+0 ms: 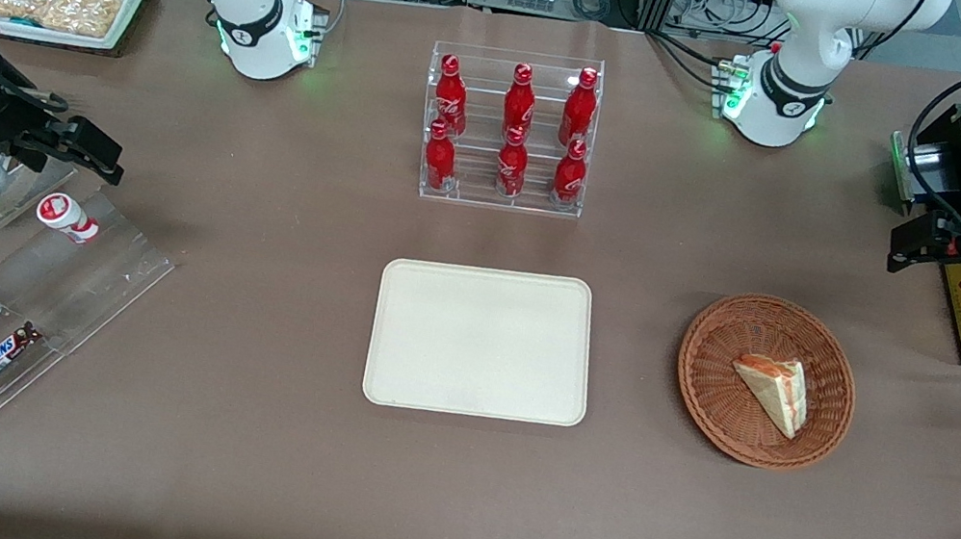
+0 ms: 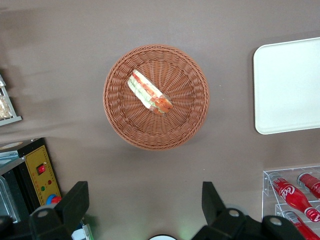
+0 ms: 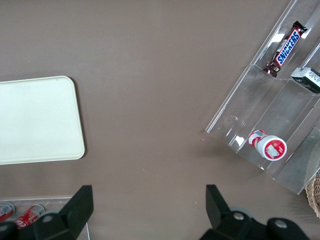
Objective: Place sandwich from basket to tray
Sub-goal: 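Move the left gripper toward the wicker basket holding the sandwich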
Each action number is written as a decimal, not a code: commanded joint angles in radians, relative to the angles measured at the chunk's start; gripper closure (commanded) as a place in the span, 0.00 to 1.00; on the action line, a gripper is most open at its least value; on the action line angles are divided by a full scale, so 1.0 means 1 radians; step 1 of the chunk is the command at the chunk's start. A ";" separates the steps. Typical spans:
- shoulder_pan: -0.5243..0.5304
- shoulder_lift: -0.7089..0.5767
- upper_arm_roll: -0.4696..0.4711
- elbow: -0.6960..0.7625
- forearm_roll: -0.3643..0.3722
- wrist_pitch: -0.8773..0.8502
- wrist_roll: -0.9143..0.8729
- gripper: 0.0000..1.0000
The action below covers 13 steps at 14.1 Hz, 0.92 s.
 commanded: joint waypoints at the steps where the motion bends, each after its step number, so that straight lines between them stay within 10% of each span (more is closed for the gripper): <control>1: 0.007 0.008 -0.004 -0.018 0.013 -0.022 -0.008 0.00; 13: 0.032 0.134 0.004 -0.324 0.033 0.445 -0.072 0.00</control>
